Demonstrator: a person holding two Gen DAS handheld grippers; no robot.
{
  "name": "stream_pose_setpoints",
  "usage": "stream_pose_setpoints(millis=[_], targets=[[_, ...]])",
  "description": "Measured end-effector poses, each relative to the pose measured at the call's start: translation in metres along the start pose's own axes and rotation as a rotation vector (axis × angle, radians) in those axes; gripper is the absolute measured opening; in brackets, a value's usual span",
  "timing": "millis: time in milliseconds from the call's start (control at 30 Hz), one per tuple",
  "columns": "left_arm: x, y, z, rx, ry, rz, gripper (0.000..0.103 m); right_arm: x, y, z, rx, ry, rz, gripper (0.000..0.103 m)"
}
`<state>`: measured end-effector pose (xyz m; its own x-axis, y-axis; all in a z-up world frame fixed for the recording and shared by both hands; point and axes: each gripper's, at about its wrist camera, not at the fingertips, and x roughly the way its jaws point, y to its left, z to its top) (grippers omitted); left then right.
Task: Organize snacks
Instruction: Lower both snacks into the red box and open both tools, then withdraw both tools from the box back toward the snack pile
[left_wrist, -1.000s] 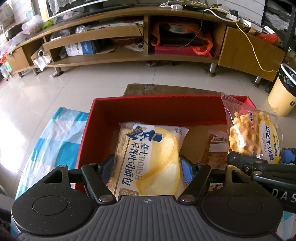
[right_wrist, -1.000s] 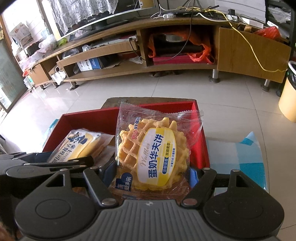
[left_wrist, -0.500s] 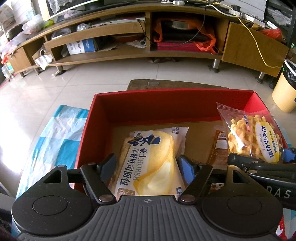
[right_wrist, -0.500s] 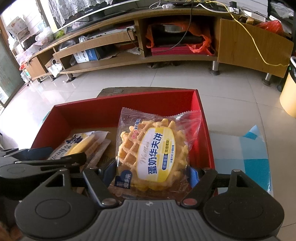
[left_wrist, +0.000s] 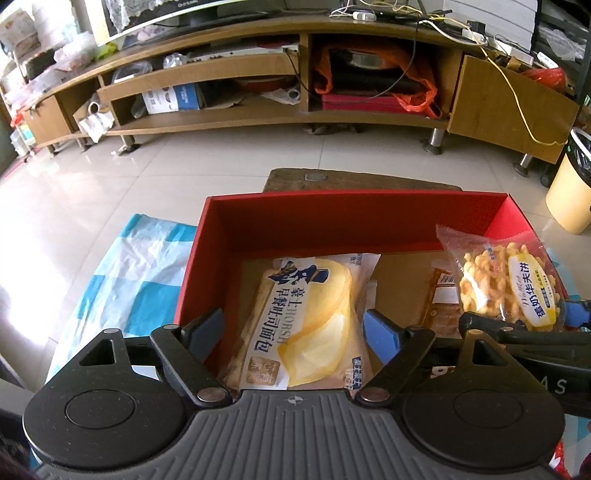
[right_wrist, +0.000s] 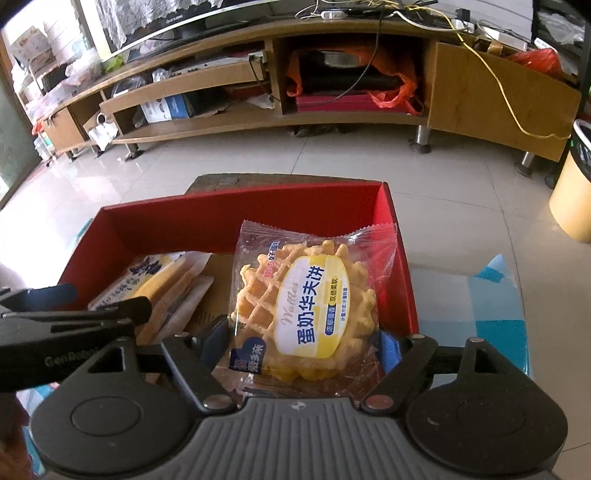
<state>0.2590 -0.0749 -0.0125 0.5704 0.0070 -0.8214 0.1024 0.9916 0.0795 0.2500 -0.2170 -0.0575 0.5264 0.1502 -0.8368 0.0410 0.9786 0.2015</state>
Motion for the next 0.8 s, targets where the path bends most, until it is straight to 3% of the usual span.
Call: stream_pose_setpoints(millis=[800], targets=[[-0.044,0.028,-0.019,-0.055,-0.013,-0.037,0.089,-0.049,-0.009,-0.004,0.011,-0.077,0.006,0.080]])
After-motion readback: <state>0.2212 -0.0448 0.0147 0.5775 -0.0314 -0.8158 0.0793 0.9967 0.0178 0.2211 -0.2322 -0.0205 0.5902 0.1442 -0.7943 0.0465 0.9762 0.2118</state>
